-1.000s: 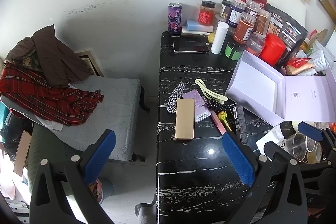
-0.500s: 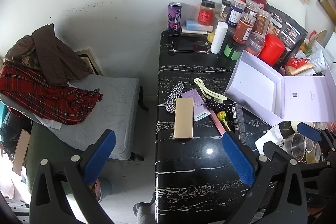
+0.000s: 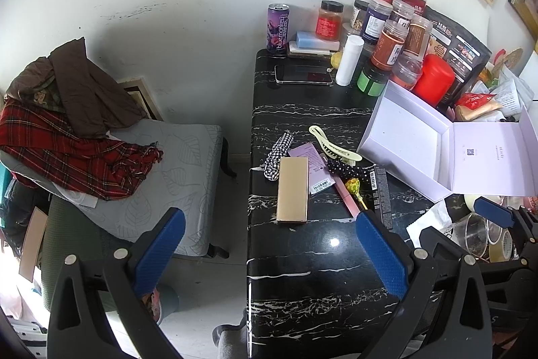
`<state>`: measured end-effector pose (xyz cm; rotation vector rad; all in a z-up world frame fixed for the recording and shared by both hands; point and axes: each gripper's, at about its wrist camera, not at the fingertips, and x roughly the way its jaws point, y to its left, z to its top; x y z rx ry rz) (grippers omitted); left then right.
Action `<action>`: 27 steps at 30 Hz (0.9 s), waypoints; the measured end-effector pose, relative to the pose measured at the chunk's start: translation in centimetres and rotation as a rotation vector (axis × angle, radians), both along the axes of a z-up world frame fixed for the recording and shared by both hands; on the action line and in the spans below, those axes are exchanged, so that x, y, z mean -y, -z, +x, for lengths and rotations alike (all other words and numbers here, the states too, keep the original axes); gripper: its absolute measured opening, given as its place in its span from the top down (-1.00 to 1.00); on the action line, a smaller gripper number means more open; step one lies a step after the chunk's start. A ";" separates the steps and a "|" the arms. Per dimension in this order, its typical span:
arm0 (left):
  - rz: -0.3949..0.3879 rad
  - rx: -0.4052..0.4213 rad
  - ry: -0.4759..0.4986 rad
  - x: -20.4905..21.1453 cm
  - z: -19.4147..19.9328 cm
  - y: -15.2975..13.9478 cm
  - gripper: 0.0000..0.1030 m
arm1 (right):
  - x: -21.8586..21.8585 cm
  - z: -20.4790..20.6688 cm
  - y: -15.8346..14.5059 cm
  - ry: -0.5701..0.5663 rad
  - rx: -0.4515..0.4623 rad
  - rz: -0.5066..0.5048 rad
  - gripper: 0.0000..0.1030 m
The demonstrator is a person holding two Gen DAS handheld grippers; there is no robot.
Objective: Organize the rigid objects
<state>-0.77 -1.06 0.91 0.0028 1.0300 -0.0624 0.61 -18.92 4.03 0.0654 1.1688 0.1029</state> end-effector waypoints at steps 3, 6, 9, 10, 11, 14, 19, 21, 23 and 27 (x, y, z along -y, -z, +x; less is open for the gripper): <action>0.000 -0.002 0.001 0.1 0.0 0.0 -1.00 | 0.0 0.1 0.0 0.000 -0.002 -0.001 -1.00; -0.001 -0.004 0.003 0.2 0.1 0.0 -1.00 | 0.1 0.1 0.1 0.000 -0.004 -0.002 -1.00; -0.002 -0.006 0.004 0.3 0.2 0.1 -1.00 | 0.1 0.1 0.1 0.000 -0.005 -0.002 -1.00; -0.003 -0.007 0.006 0.2 0.3 0.1 -1.00 | 0.1 0.1 0.2 0.001 -0.006 -0.002 -1.00; -0.003 -0.009 0.007 0.2 0.4 0.2 -1.00 | 0.2 0.2 0.2 0.002 -0.008 -0.003 -1.00; -0.004 -0.017 0.010 0.3 0.7 0.4 -1.00 | 0.2 0.5 0.4 0.003 -0.017 -0.001 -1.00; -0.009 -0.039 0.017 0.4 1.5 1.1 -1.00 | 0.4 1.0 1.0 0.006 -0.035 0.005 -1.00; -0.009 -0.050 0.020 0.5 1.9 1.4 -1.00 | 0.5 1.3 1.3 0.009 -0.043 0.009 -1.00; -0.010 -0.061 0.023 0.6 2.3 1.9 -1.00 | 0.6 1.6 1.6 0.010 -0.054 0.014 -1.00; -0.005 -0.083 0.033 0.7 3.3 2.7 -1.00 | 0.9 2.1 2.3 0.020 -0.073 0.026 -1.00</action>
